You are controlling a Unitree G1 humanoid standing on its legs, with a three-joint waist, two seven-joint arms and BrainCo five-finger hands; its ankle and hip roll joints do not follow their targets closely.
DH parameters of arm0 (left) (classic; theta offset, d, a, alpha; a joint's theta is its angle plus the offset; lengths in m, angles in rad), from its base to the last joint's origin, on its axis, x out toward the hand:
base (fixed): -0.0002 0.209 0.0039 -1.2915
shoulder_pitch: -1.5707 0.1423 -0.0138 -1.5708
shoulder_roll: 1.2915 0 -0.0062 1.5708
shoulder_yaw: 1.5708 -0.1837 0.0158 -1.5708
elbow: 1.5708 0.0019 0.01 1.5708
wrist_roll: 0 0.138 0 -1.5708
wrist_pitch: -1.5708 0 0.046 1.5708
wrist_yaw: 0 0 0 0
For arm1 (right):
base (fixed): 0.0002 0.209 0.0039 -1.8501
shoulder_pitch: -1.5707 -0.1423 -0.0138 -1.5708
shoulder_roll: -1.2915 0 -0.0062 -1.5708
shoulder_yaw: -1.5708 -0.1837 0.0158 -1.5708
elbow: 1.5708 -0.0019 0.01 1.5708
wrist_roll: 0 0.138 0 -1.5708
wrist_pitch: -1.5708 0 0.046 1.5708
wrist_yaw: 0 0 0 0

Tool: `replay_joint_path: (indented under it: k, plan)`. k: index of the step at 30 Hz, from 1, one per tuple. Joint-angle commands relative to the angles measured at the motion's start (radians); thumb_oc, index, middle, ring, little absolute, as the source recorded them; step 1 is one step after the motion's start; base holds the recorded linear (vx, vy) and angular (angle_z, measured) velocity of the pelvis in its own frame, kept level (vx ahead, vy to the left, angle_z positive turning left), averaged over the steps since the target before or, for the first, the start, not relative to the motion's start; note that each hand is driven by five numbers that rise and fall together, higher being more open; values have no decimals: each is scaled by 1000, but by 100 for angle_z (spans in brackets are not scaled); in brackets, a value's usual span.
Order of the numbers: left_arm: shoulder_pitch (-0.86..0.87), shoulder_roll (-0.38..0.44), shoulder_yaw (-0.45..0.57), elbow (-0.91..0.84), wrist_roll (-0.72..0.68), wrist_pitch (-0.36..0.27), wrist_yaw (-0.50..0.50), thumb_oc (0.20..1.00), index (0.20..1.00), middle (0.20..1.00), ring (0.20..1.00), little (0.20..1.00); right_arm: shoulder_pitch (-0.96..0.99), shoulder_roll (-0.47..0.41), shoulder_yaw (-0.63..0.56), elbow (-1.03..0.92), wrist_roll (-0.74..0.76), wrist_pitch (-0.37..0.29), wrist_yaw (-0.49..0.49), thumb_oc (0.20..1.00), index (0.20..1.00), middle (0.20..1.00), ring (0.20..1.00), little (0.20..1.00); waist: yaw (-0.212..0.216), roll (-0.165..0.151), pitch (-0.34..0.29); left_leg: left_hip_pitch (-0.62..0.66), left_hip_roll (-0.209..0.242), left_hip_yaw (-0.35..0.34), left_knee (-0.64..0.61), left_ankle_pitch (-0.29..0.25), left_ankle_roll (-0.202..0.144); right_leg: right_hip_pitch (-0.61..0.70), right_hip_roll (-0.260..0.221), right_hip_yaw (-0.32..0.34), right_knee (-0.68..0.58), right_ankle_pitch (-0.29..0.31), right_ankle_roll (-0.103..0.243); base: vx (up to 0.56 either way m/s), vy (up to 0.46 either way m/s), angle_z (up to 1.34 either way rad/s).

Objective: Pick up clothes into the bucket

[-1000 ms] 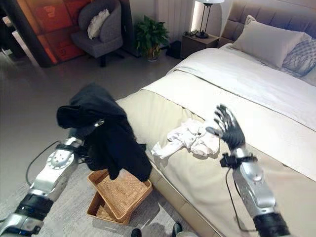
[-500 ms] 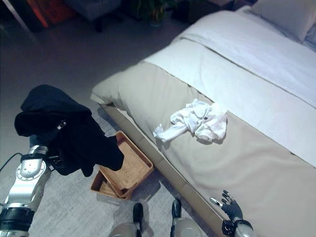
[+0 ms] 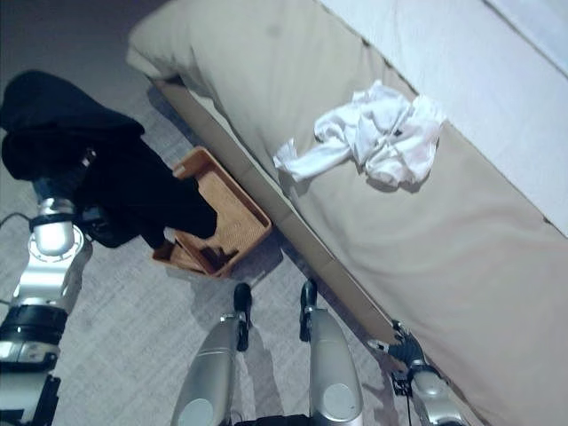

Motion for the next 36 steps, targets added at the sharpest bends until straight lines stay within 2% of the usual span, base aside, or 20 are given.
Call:
replay_joint_path:
  k: [1, 2, 3, 6, 11, 20, 21, 22, 28, 36]
  plan:
    - [-103, 70, -8, 16, -4, -91, 61, 200, 200, 200, 200, 200, 28, -33, 24, -45, 40, -62, -42, 1000, 1000, 1000, 1000, 1000, -21, -4, -28, -60, -19, -38, 145, -85, 47, 2, -57, 9, 27, 13, 40, -46, 25, 1]
    - [-103, 70, -8, 16, -4, -91, 61, 200, 200, 200, 200, 200, 28, -33, 24, -45, 40, -62, -42, 1000, 1000, 1000, 1000, 1000, -21, -4, -28, -61, -19, -37, 146, -85, 47, 1, -57, 9, 27, 13, 40, 0, 0, 0]
    - [-126, 85, -25, 34, 5, -89, 78, 200, 200, 200, 200, 200, 23, -34, 20, -59, 60, -79, -58, 1000, 1000, 1000, 1000, 1000, -23, -6, -16, -104, -11, -45, 219, -146, 52, -44, -43, 27, 90, -32, 44, 39, 21, -6]
    - [-177, 104, -60, 78, 0, -87, 96, 200, 200, 200, 200, 200, 20, -38, 15, -84, 94, -104, -77, 1000, 1000, 1000, 1000, 1000, -36, -14, -6, -180, -8, -48, 293, -172, 59, -114, -37, 37, 140, -44, 43, -13, 30, -14]
    - [-269, 121, -124, 133, -36, -93, 95, 200, 200, 200, 200, 200, 19, -45, 5, -108, 125, -133, -114, 1000, 1000, 1000, 1000, 1000, -54, -27, -6, -312, -5, -53, 367, -189, 69, -235, -24, 39, 185, -48, 45, -16, 2, -5]
    - [-405, 147, -227, 231, -13, -68, 112, 200, 200, 200, 200, 200, 21, -47, 10, -166, 141, -167, -148, 1000, 1000, 1000, 1000, 1000, -76, -49, -6, -458, 2, -59, 401, -196, 77, -376, -17, 21, 188, -35, 60, -1, -2, 0]
    - [-414, 144, -230, 245, -19, -65, 113, 285, 285, 285, 285, 285, 20, -46, 12, -174, 143, -171, -151, 1000, 1000, 1000, 1000, 1000, -78, -53, -6, -471, 4, -59, 404, -196, 78, -385, -15, 20, 184, -32, 62, 0, 0, 0]
    - [-441, 140, -240, 287, -34, -57, 114, 1000, 1000, 1000, 1000, 1000, 17, -45, 16, -186, 147, -176, -156, 1000, 1000, 1000, 1000, 1000, -81, -57, -6, -489, 7, -60, 407, -197, 81, -401, -11, 18, 177, -24, 66, 9, 6, -5]
    - [-462, 142, -242, 347, -78, -50, 96, 1000, 1000, 1000, 1000, 1000, 9, -34, 22, -193, 162, -182, -162, 1000, 1000, 1000, 1000, 1000, -83, -68, -6, -509, 18, -59, 394, -193, 82, -415, -1, 10, 134, -2, 75, 8, -7, -5]
    - [-420, 61, -170, 438, -203, -40, 78, 1000, 1000, 1000, 1000, 1000, 3, -26, 42, -204, 153, -174, -169, 1000, 1000, 1000, 1000, 1000, -81, -69, -6, -499, 18, -48, 359, -184, 82, -408, 2, 13, 86, 18, 77, -1, 1, 0]
